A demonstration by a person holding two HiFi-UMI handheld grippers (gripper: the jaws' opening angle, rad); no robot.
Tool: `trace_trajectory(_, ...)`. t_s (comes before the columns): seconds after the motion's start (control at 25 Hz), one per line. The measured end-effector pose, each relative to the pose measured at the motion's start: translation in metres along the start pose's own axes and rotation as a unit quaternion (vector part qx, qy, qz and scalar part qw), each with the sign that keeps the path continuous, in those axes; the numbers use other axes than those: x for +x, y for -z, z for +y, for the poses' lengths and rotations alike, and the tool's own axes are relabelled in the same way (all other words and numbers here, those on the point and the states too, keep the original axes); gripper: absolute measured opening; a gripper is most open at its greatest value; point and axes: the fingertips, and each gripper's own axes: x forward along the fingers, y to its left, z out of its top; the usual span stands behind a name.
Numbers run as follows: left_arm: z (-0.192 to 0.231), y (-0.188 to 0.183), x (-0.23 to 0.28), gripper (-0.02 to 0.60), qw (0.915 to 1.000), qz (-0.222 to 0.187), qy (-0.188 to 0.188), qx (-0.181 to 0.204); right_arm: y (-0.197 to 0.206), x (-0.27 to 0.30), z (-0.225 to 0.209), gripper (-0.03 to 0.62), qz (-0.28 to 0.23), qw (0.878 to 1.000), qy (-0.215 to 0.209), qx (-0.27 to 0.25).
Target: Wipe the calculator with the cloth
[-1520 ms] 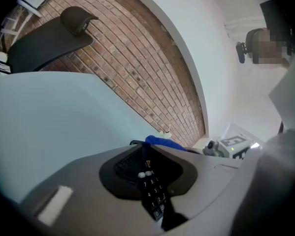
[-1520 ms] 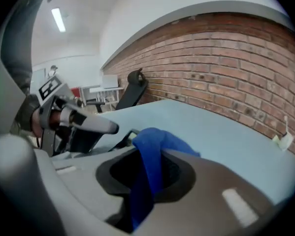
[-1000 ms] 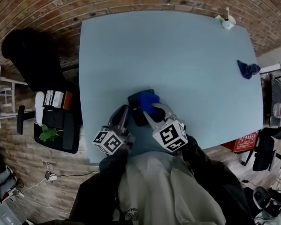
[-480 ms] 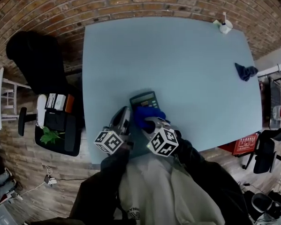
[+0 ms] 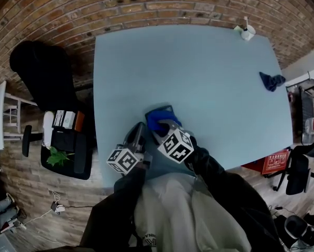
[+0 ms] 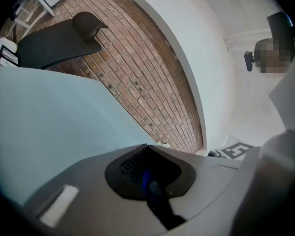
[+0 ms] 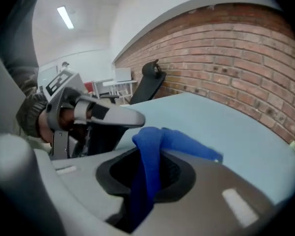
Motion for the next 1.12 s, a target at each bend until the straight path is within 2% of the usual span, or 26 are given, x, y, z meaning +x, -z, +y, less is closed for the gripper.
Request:
trace_trajectory(0.12,0.001,-0.004,0.000,0.002,0.9999,-0.009,-0.001,-0.010,0.017,-0.008,0.033,0.069,0.002,0.999,-0.013,-0.041)
trace_trajectory(0.32,0.000,-0.005,0.000,0.002,0.9999,-0.010,0.005,-0.001,0.071,-0.044,0.059,0.069,0.024,0.997,-0.075,0.023)
trace_trajectory(0.36,0.001,-0.005,0.000,0.002,0.9999,-0.010,0.005,-0.002,0.074,-0.050,0.053,0.069,0.024,0.997,-0.068,0.023)
trace_trajectory(0.44,0.001,-0.006,-0.001,0.002,0.9999,-0.010,0.006,-0.003,0.063,-0.061,0.021,0.069,-0.011,0.999,-0.017,0.037)
trace_trajectory(0.56,-0.001,-0.005,0.000,0.001,0.9999,-0.007,0.010,0.009,0.033,-0.064,-0.047,0.069,-0.072,0.991,0.074,0.089)
trace_trajectory(0.64,-0.004,-0.002,0.001,0.002,0.9997,-0.004,0.012,0.019,0.025,-0.052,-0.076,0.069,-0.075,0.986,0.099,0.109)
trace_trajectory(0.8,-0.007,0.001,0.002,0.002,0.9997,-0.001,0.013,0.020,0.031,-0.032,-0.068,0.069,-0.052,0.989,0.074,0.121)
trace_trajectory(0.92,-0.006,0.000,0.003,0.002,0.9998,0.000,0.013,0.016,0.049,-0.042,-0.040,0.070,-0.042,0.986,0.045,0.154)
trace_trajectory(1.04,-0.003,-0.002,0.003,0.002,0.9999,0.005,0.012,0.011,0.070,-0.055,-0.007,0.069,-0.013,0.986,-0.004,0.166)
trace_trajectory(1.12,-0.004,-0.003,0.005,0.002,0.9998,0.010,0.015,0.012,0.069,-0.064,-0.013,0.069,-0.022,0.983,-0.013,0.182)
